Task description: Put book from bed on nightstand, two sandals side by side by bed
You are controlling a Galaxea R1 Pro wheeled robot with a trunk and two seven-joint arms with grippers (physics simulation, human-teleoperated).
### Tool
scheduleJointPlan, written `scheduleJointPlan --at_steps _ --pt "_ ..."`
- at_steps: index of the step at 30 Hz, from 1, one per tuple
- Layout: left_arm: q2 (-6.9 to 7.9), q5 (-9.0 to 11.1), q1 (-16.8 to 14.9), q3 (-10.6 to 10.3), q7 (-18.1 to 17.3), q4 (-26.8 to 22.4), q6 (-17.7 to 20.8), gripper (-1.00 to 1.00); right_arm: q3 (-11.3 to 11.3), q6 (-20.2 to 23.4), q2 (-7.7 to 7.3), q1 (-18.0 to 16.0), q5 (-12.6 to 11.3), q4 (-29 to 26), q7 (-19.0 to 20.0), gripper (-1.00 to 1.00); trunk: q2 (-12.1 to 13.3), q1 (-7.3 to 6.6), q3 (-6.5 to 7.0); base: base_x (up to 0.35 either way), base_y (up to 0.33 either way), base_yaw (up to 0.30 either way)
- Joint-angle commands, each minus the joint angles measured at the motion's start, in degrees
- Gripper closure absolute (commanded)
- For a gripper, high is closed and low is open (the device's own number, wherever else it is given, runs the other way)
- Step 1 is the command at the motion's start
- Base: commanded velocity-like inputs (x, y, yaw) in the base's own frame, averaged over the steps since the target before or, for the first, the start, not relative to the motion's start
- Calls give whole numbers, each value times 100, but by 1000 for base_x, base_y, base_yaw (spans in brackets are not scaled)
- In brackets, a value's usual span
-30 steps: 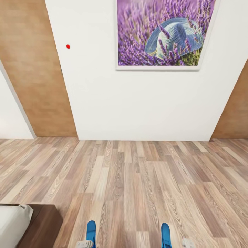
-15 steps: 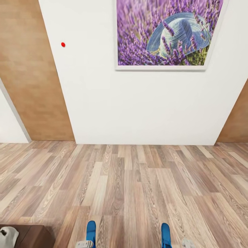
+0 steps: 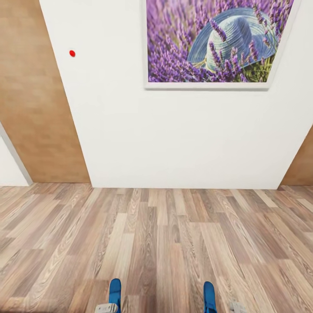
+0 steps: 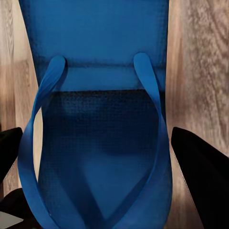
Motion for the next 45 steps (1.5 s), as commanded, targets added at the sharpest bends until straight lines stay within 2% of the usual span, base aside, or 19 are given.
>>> scheduleJointPlan --at_steps 1,45 --pt "2 35 -4 14 -28 7 -4 100 -56 49 1 -1 32 -10 33 100 -2 2 -5 333 0 0" --pt "3 35 -4 14 -32 8 -4 100 -56 50 1 -1 35 -10 46 100 -2 2 -16 333 -12 21"
